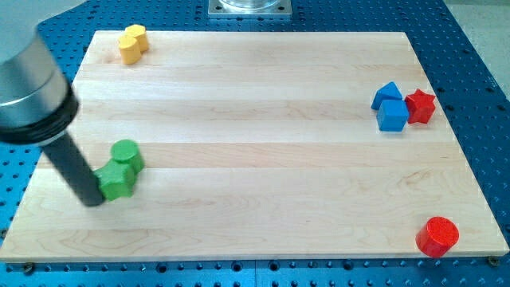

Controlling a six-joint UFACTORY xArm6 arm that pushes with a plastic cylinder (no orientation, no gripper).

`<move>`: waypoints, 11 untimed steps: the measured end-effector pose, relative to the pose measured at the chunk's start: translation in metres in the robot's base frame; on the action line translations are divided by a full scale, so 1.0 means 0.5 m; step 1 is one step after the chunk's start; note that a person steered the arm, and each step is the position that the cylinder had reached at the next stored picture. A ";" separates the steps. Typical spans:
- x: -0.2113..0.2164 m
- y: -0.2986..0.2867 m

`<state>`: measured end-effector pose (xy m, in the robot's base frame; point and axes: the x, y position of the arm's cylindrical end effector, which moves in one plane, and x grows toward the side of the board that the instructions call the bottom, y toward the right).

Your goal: Slide the green star to the left of the triangle

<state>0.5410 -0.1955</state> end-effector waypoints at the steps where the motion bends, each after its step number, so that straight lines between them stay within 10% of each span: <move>1: -0.057 0.089; 3: -0.132 0.343; 5: -0.118 0.175; 8: -0.237 0.600; 11: -0.374 0.597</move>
<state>0.3539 0.1029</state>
